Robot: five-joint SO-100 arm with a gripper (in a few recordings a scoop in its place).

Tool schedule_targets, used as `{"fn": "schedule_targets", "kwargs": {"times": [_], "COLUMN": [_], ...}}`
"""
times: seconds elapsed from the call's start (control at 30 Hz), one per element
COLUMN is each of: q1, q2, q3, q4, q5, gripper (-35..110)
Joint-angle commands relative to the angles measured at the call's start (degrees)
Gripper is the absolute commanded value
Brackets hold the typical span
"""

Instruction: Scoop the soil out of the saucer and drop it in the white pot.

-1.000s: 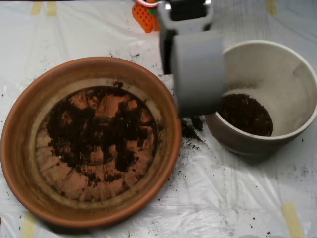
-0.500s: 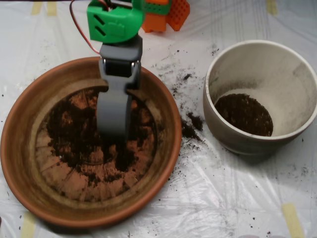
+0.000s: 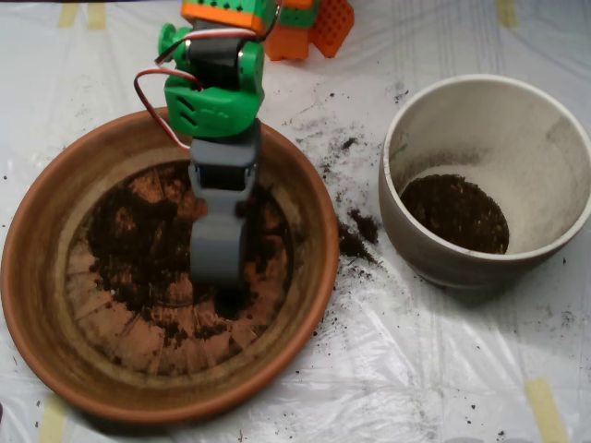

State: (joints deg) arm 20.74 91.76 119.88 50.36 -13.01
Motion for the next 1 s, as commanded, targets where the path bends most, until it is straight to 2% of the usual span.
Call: {"fn": "schedule_targets", "kwargs": {"times": [0.0, 0.17, 0.33, 0.4, 0.47, 0.5, 0.7, 0.97], "q1": [0.26, 1.49, 1.32, 1.32, 1.58, 1.67, 1.49, 1.58], "q2": [-2.37, -11.34, -11.78, -11.43, -11.16, -10.99, -4.13, -2.55], "q3": [-5.89, -15.64, -15.73, -15.21, -14.94, -14.68, -6.77, -4.83], "q4": [3.16, 9.76, 10.55, 10.55, 10.28, 10.11, 2.99, -0.44], "q5": [0.7, 1.85, 0.97, 0.62, 0.88, 0.97, -0.18, -0.97], "gripper": [43, 43, 42, 36, 20, 18, 10, 11]}}
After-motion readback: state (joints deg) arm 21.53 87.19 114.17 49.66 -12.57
